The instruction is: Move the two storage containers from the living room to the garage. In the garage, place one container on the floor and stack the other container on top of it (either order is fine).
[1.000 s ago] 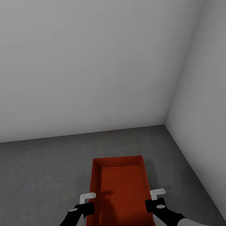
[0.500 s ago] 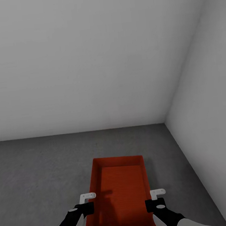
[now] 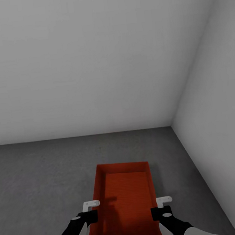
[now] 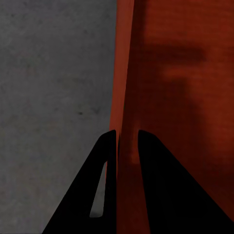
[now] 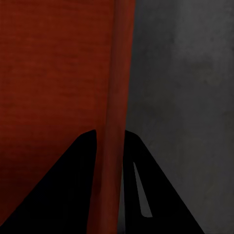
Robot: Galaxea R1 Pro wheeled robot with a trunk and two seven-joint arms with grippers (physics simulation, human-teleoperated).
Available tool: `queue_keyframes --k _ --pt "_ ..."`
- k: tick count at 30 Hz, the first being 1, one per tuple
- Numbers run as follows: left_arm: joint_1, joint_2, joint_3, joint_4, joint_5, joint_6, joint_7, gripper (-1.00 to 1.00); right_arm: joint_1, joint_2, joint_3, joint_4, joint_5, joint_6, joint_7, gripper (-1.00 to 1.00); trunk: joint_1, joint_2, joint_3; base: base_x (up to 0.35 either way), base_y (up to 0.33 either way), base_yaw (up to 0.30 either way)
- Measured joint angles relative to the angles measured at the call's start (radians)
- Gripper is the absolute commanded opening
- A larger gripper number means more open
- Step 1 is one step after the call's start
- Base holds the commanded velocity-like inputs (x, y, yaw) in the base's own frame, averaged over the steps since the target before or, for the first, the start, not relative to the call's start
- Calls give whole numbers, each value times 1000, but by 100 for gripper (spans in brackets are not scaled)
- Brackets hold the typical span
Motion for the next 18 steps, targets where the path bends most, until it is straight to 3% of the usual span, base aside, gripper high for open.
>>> queue_keyframes --k 18 --pt "0 0 0 0 0 0 0 -100 0 -1 -1 -2 1 2 0 -100 0 0 -19 0 0 0"
